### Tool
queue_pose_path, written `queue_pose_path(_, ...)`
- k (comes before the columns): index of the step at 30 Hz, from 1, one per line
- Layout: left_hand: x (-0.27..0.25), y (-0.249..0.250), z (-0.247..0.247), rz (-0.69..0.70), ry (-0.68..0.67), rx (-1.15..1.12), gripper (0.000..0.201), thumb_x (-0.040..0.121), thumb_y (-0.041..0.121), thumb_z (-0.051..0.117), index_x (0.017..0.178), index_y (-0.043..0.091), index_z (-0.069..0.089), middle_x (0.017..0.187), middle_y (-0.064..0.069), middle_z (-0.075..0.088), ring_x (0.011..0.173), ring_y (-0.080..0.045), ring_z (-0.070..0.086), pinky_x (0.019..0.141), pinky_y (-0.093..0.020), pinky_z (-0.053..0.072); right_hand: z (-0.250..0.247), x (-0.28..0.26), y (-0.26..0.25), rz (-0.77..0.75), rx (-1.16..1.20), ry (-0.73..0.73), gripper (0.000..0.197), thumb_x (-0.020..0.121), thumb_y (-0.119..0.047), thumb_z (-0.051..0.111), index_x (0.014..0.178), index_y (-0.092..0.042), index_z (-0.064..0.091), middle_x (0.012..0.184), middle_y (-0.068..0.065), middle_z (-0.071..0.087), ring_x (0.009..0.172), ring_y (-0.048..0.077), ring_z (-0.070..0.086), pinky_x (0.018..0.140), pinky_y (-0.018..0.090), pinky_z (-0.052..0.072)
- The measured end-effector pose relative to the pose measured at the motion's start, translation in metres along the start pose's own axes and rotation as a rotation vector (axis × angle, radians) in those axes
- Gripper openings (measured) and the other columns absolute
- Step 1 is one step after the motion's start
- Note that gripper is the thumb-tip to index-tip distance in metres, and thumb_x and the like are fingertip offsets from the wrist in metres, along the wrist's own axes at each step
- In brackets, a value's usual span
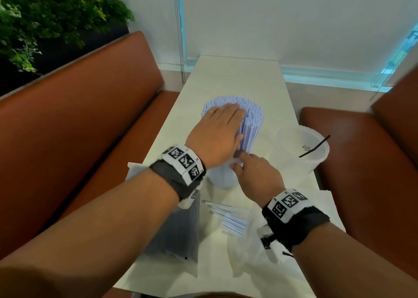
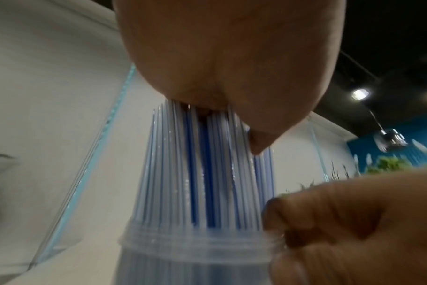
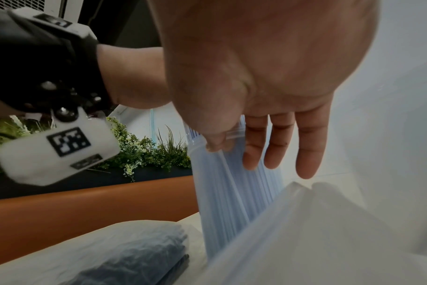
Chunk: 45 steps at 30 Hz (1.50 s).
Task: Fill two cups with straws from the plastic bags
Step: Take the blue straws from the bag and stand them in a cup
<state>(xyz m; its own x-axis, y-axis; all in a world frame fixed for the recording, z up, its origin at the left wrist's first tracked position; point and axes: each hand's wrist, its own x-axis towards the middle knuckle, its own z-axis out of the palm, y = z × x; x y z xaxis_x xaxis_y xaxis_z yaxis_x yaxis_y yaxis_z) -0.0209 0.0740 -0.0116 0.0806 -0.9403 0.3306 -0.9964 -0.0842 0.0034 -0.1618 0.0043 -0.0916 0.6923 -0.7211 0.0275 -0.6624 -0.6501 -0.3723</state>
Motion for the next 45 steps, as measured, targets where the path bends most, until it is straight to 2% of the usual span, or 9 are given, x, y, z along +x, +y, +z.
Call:
queue_pose_path(4,-0.004,0.002,-0.014,0.021,0.069,-0.172,0.063,0.095,0.050,0.056,0.149,0.021,0.043,0.156,-0.004,0.039,0.143,-0.023,0.035,0.119,-0.042,0.023,-0.007,-0.015,0.000,-0.039,0.045,0.078,0.031,0.102,-0.044,0.039,0.132,-0.037,0.042,0.107,-0.006,0.061,0.100,0.022,0.061,0.072,0.038,0.048)
queue_pose_path(7,-0.024,0.005,-0.023,-0.021,0.378,-0.382,0.048,0.089,0.043,0.064,0.131,0.020,0.060,0.138,-0.004,0.051,0.126,-0.022,0.049,0.108,-0.041,0.039,-0.009,-0.033,0.008,0.040,0.094,0.279,0.024,0.095,-0.054,0.044,0.111,-0.037,0.042,0.100,-0.013,0.058,0.087,0.017,0.062,0.065,0.035,0.044)
queue_pose_path(9,-0.042,0.008,-0.020,-0.009,0.521,-0.472,0.029,0.089,0.035,0.063,0.113,0.018,0.065,0.116,0.000,0.058,0.108,-0.018,0.057,0.093,-0.035,0.047,-0.005,-0.040,0.018,0.215,-0.007,0.178,0.042,0.088,-0.068,0.042,0.109,-0.032,0.041,0.102,-0.008,0.060,0.088,0.022,0.064,0.067,0.036,0.039)
queue_pose_path(13,-0.069,0.025,0.013,-0.085,0.041,-0.446,0.020,0.093,0.044,0.050,0.096,0.028,0.061,0.091,0.010,0.060,0.085,-0.014,0.059,0.072,-0.034,0.049,0.004,-0.043,0.032,0.412,-0.211,-0.248,0.059,0.080,-0.071,0.052,0.110,-0.021,0.045,0.101,-0.003,0.063,0.091,0.025,0.063,0.067,0.035,0.038)
queue_pose_path(18,-0.089,0.049,0.075,0.038,-0.635,-0.278,0.050,0.094,0.044,0.059,0.139,0.022,0.054,0.129,0.000,0.053,0.117,-0.022,0.052,0.090,-0.040,0.049,0.009,-0.038,0.036,0.395,0.035,-0.246,0.015,0.090,-0.031,0.049,0.084,-0.017,0.051,0.083,-0.002,0.056,0.080,0.023,0.057,0.064,0.032,0.039)
queue_pose_path(26,-0.077,0.081,0.104,0.143,-0.629,-0.243,0.039,0.081,0.007,0.067,0.116,0.003,0.049,0.111,-0.015,0.050,0.082,-0.021,0.044,0.069,-0.028,0.031,-0.009,-0.036,0.033,0.360,0.390,-0.181,0.026,0.098,-0.015,0.036,0.088,-0.002,0.057,0.090,0.011,0.061,0.082,0.032,0.061,0.071,0.041,0.055)
queue_pose_path(34,-0.074,0.085,0.120,0.097,-0.752,-0.200,0.034,0.085,0.010,0.071,0.114,0.005,0.054,0.114,-0.015,0.059,0.103,-0.032,0.061,0.082,-0.032,0.040,-0.014,-0.041,0.027,0.405,0.544,-0.205,0.026,0.082,-0.016,0.037,0.086,-0.010,0.062,0.085,0.012,0.066,0.073,0.032,0.068,0.047,0.038,0.056)
queue_pose_path(40,-0.072,0.069,0.104,0.204,-0.688,0.041,0.015,0.096,0.011,0.050,0.111,0.012,0.053,0.079,-0.001,0.053,0.053,-0.016,0.037,0.049,-0.028,0.025,-0.004,-0.042,0.039,0.373,0.393,-0.161,0.025,0.097,-0.024,0.037,0.117,-0.022,0.051,0.104,0.000,0.062,0.096,0.025,0.061,0.088,0.045,0.053)
queue_pose_path(45,-0.079,-0.004,0.073,0.091,-0.592,0.059,0.024,0.094,0.045,0.060,0.109,0.027,0.055,0.089,-0.001,0.062,0.082,-0.027,0.063,0.053,-0.030,0.028,0.011,-0.042,0.045,0.357,0.410,-0.137,0.042,0.098,-0.022,0.041,0.139,-0.029,0.041,0.103,0.002,0.063,0.096,0.027,0.060,0.089,0.040,0.047)
